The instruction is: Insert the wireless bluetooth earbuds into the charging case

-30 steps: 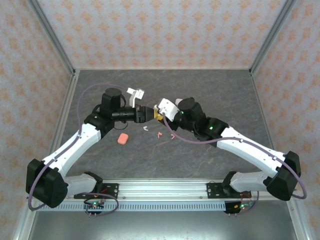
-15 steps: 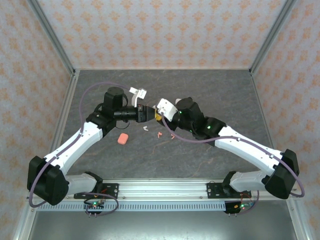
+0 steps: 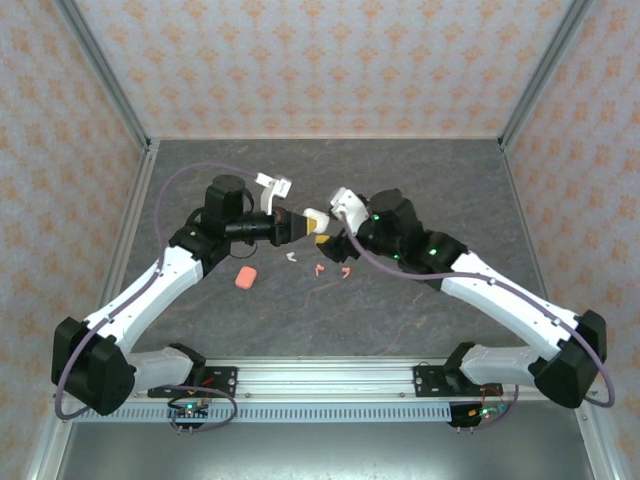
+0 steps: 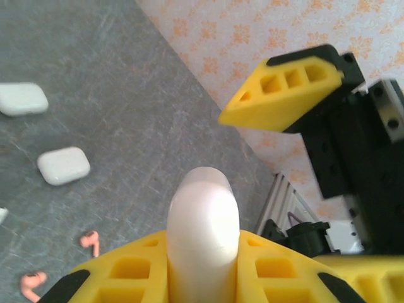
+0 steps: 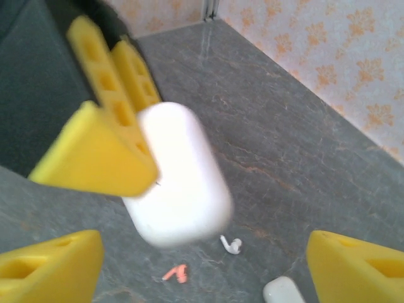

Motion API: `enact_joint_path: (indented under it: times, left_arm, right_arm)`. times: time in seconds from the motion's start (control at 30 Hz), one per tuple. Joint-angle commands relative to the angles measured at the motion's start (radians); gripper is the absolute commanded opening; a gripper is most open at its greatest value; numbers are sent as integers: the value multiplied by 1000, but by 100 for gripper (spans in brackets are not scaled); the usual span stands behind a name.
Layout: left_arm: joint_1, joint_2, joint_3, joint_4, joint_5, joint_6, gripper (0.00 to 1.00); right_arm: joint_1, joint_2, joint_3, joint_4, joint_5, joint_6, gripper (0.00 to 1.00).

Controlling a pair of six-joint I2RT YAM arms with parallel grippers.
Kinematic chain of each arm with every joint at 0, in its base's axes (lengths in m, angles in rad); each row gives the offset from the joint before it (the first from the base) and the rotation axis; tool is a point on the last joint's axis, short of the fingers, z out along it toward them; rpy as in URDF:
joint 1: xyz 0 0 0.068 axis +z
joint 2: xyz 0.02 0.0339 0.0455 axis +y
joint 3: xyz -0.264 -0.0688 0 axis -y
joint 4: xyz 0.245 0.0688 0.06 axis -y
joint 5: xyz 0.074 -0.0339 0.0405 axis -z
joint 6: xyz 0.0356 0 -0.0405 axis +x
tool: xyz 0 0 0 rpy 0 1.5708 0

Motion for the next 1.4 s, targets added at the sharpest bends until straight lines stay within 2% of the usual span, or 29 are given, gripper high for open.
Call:
enact_joint_path:
  times: [0.0,0.1,0.27,0.43,0.83,1.37]
  left_arm:
    - [-3,-75,-41,49,-70,127,8]
    - [-8,-127,-109,141,-92,176,7]
    - [-26,-200,-193,270,-109,233,1]
    - [-57,-241,-205,267,-110,299,0]
    - [-67,-226,-198,265,-100,314,0]
    - [-75,-225,-191,237,-101,338,0]
  right_arm:
    - [-74,-81,-9,-40,-245,117,87]
    - [-130,-113,-25,-8,-354,206,87]
    - [-145,-112,-78,146,-423,337,86]
    - [-141,-43,-79,223,-464,386,81]
    - [-131,36,-34,224,-397,383,74]
    - [-145,78,45,154,-340,336,74]
